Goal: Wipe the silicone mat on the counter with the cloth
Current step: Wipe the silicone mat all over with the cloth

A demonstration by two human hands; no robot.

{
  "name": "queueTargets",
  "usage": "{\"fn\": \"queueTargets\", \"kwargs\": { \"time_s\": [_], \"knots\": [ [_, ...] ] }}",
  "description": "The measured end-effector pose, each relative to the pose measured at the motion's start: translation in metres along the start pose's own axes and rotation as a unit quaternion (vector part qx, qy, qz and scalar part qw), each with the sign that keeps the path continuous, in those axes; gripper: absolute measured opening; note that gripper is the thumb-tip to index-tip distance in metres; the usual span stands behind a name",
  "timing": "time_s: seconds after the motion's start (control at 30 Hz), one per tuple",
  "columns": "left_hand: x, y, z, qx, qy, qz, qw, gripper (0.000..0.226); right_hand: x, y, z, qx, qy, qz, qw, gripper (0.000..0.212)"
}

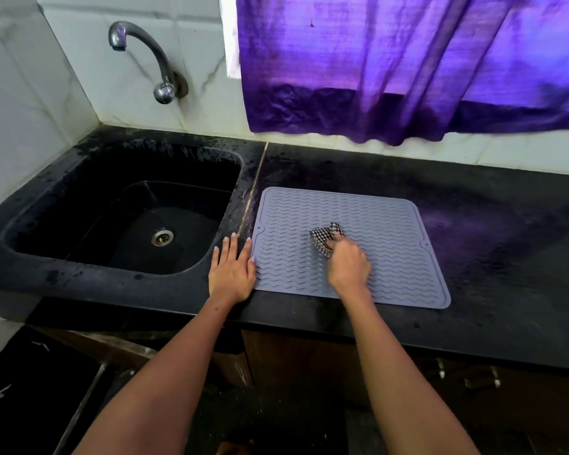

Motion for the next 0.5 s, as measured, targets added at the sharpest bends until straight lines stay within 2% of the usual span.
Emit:
{"fn": "queueTargets", "kwargs": {
  "time_s": [0.1, 0.17, 0.3, 0.4, 0.5],
  "knots": [
    [0.000, -0.001, 0.000, -0.001, -0.001, -0.003, 1.000, 0.051, 0.007, -0.024, 0.001, 0.097, 0.031, 0.014, 0.995, 0.039],
    [-0.001, -0.002, 0.001, -0.008, 0.004, 0.000, 1.000, 0.052, 0.006, -0.030, -0.001, 0.115, 0.046, 0.021, 0.992, 0.044],
    [-0.002, -0.002, 0.001, -0.008, 0.003, 0.000, 1.000, 0.052, 0.005, -0.028, -0.008, 0.054, 0.043, 0.039, 0.997, 0.052],
    [-0.001, -0.001, 0.000, -0.007, 0.002, 0.000, 1.000, 0.052, -0.001, -0.013, -0.017, -0.048, 0.011, 0.069, 0.996, 0.047],
    [-0.001, -0.001, 0.001, -0.008, 0.004, 0.001, 1.000, 0.052, -0.001, 0.018, -0.033, -0.103, -0.036, 0.001, 0.994, 0.043]
  ]
}}
Point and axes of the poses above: each hand's wrist, its own x-axis away from the middle knuckle, its own y-axis out of the back of the hand, z = x × y, the point moved 9 cm from there along -x, towards the middle knuckle, and after that the axes turned 13 degrees about z, right-handed, at the moved point
